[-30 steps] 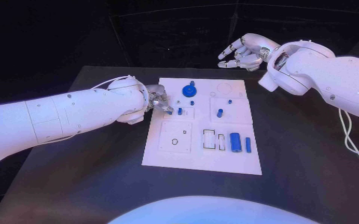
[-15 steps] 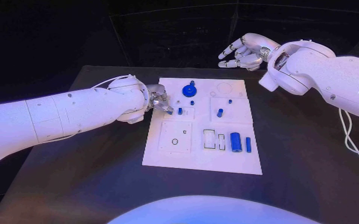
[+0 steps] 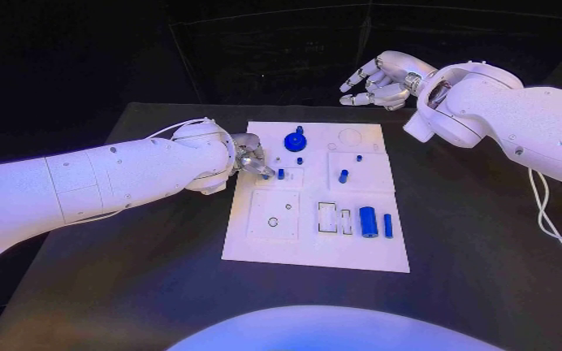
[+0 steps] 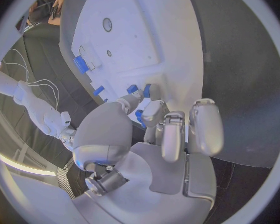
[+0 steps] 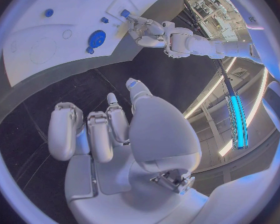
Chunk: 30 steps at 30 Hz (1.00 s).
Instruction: Assemble the parts on the task board
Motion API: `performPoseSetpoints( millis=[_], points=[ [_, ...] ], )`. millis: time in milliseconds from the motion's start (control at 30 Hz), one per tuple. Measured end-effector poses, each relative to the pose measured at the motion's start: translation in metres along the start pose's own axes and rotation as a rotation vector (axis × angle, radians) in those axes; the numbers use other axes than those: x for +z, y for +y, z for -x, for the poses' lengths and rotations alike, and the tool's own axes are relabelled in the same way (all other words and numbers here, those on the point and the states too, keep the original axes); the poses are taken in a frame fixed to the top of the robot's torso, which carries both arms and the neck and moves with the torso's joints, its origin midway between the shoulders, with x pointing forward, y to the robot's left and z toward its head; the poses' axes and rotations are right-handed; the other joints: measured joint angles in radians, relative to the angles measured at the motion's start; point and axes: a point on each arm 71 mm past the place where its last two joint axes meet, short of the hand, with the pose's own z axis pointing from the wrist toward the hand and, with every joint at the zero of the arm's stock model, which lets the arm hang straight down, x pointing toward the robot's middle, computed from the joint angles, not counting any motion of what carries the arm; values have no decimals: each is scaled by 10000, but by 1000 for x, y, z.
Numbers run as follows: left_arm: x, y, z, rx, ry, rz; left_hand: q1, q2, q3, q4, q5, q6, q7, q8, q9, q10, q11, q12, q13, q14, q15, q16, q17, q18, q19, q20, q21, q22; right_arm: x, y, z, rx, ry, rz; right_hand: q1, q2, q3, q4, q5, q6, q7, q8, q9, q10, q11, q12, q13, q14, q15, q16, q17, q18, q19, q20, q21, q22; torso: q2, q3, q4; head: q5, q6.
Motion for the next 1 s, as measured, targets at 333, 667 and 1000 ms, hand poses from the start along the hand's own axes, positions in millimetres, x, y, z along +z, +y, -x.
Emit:
performPoseSetpoints(
  millis=[333,667,1000],
  points=[
    [2,0,0,42,77,70,-50,29,-296,146,0,65,2,0,-1,3,-3,56,74,-36,-36,0,0,0,0,0,39,73,0,0,0,1,6,6,0,0,0,0,0,0,0,0,0,0,0,0,0,0,0,0,0,0,0,0,0,0,-1,-2,1,-15,-13],
    [2,2,1,29,69,170,-402,-46,-1056,500,1,104,39,2,-28,4,-4,94,84,-36,-35,0,0,-1,0,0,77,125,0,0,0,1,4,2,0,0,0,0,0,0,0,0,0,0,0,0,0,0,0,0,-1,1,0,0,0,0,-5,-9,12,-42,-7],
    [-1,10,1,-195,-48,205,-1008,-304,-2614,1316,1,104,39,1,-59,5,-5,94,50,-1,-70,0,0,1,-1,-69,77,110,1,0,0,0,-1,2,0,0,-27,27,0,0,0,0,-9,-74,0,-73,0,0,0,0,-1,0,0,0,0,-52,-7,-18,12,-58,17]
  ],
)
